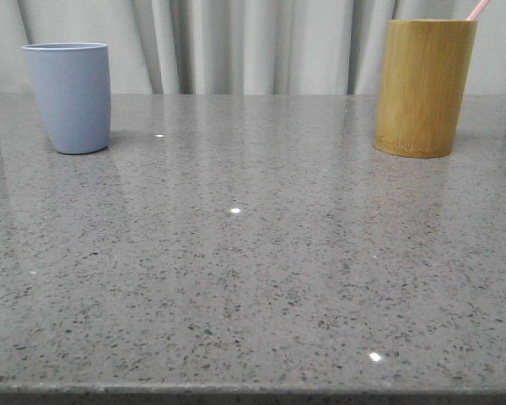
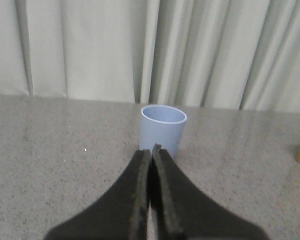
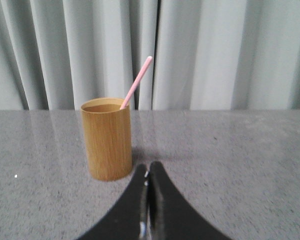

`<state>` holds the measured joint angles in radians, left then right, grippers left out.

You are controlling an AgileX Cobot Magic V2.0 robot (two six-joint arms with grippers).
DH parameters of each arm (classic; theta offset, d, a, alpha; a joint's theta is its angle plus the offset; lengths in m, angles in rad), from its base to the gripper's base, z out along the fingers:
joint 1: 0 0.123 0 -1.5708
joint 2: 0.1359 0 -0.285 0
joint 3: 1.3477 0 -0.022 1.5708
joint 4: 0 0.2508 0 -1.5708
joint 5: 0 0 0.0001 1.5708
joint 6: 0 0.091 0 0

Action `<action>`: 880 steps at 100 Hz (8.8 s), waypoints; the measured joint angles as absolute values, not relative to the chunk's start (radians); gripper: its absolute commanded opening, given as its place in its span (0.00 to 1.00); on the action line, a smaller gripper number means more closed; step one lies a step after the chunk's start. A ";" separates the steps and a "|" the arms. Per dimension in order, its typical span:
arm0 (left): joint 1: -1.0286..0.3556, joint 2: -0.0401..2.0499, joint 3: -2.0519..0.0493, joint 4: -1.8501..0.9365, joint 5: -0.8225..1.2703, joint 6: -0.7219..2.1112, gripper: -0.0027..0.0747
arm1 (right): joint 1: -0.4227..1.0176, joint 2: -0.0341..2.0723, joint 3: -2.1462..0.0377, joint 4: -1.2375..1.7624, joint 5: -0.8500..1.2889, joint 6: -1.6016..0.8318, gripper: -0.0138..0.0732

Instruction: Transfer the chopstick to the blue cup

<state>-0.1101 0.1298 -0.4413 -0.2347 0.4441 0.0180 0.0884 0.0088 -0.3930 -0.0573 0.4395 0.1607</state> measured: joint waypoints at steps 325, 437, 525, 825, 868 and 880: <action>-0.110 1.730 -1.507 -0.309 0.800 0.148 0.01 | 0.088 0.345 -0.798 -0.028 1.003 0.167 0.87; -0.594 1.880 -1.806 -0.197 0.928 0.078 0.01 | 0.088 0.345 -0.798 -0.028 1.005 0.168 0.87; -0.595 1.917 -1.810 -0.175 0.945 0.086 0.42 | 0.088 0.345 -0.798 -0.028 1.005 0.168 0.87; -0.075 0.595 -0.683 -0.217 0.824 0.088 0.65 | 0.088 0.788 -0.798 0.083 0.250 0.168 0.87; -0.075 0.595 -0.683 -0.217 0.826 0.088 0.65 | 0.088 1.127 -0.798 0.163 -0.058 0.168 0.87; -0.075 0.595 -0.683 -0.217 0.828 0.088 0.65 | 0.088 1.178 -0.798 0.188 -0.128 0.170 0.87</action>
